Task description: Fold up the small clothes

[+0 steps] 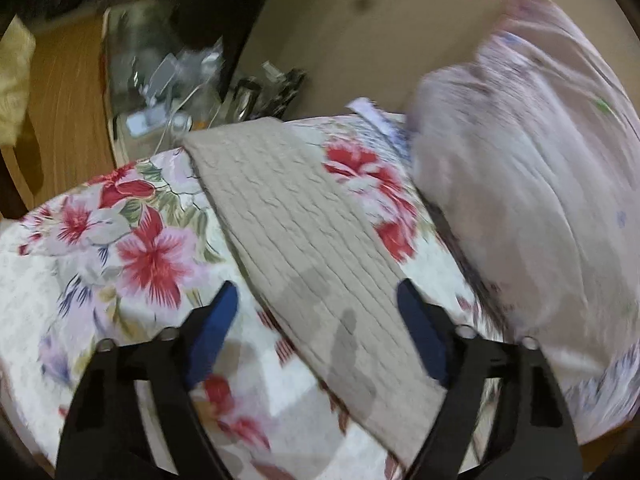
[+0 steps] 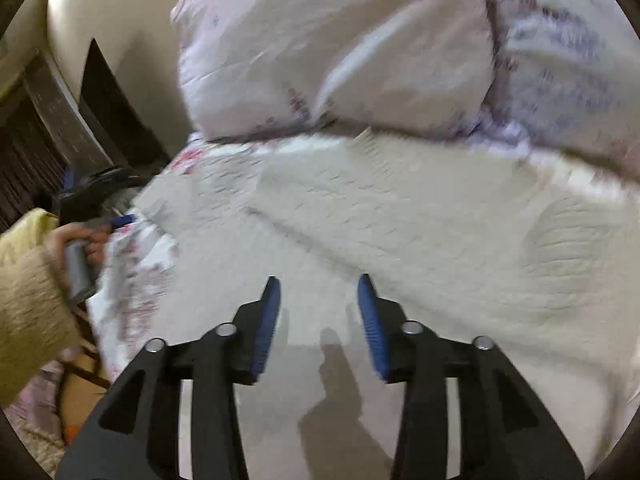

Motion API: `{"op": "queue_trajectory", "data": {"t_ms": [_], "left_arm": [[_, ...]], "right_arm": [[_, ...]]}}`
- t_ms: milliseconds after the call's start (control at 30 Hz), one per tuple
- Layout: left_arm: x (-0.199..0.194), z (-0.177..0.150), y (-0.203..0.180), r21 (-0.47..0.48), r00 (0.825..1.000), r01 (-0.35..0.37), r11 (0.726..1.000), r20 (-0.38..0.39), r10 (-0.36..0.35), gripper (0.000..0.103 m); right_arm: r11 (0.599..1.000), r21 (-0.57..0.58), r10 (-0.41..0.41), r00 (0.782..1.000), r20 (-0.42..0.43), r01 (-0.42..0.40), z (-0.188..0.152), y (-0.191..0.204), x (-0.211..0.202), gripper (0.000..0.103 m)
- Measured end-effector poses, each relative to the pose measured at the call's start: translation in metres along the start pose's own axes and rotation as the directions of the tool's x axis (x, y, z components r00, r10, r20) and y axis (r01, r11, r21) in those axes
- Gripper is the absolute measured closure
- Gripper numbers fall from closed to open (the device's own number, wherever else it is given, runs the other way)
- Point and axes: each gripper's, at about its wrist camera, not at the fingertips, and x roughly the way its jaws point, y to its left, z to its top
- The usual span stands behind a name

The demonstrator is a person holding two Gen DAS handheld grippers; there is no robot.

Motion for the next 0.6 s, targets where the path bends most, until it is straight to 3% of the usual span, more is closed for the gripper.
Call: {"op": "queue_trajectory", "data": {"t_ms": [67, 267, 300, 367, 433, 500, 533, 567, 600], "left_arm": [[0.011, 0.013, 0.012, -0.059, 1.0, 0.01, 0.998, -0.019, -0.011, 0.044], [0.024, 0.038, 0.026, -0.158, 0.997, 0.071, 0.985, -0.006, -0.072, 0.054], [0.026, 0.041, 0.024, -0.15, 0.997, 0.071, 0.986, -0.011, -0.074, 0.06], [0.034, 0.046, 0.023, -0.151, 0.997, 0.066, 0.986, -0.032, -0.072, 0.093], [0.036, 0.047, 0.02, -0.134, 0.997, 0.059, 0.989, -0.031, -0.064, 0.095], [0.022, 0.044, 0.001, -0.036, 0.998, 0.054, 0.998, 0.02, -0.054, 0.096], [0.009, 0.039, -0.022, 0.082, 0.997, 0.052, 0.995, 0.06, -0.057, 0.096], [-0.003, 0.031, -0.048, 0.201, 0.993, 0.056, 0.978, 0.088, -0.075, 0.097], [-0.018, 0.018, -0.08, 0.336, 0.988, 0.068, 0.94, 0.11, -0.111, 0.097]], "right_arm": [[0.998, 0.054, -0.031, 1.0, 0.006, 0.03, -0.011, -0.003, -0.011, 0.04], [0.957, 0.226, -0.181, 0.983, -0.021, 0.181, -0.029, -0.064, -0.044, 0.039], [0.945, 0.257, -0.202, 0.979, -0.024, 0.201, -0.034, -0.071, -0.051, 0.039], [0.935, 0.278, -0.221, 0.975, -0.028, 0.22, -0.037, -0.08, -0.059, 0.039], [0.93, 0.286, -0.232, 0.972, -0.035, 0.232, -0.041, -0.085, -0.061, 0.039], [0.929, 0.283, -0.238, 0.971, -0.036, 0.238, -0.047, -0.088, -0.07, 0.039], [0.928, 0.282, -0.242, 0.97, -0.034, 0.242, -0.047, -0.09, -0.07, 0.039], [0.926, 0.285, -0.251, 0.968, -0.029, 0.249, -0.049, -0.093, -0.075, 0.039], [0.922, 0.292, -0.259, 0.966, -0.023, 0.254, -0.049, -0.096, -0.08, 0.039]]}}
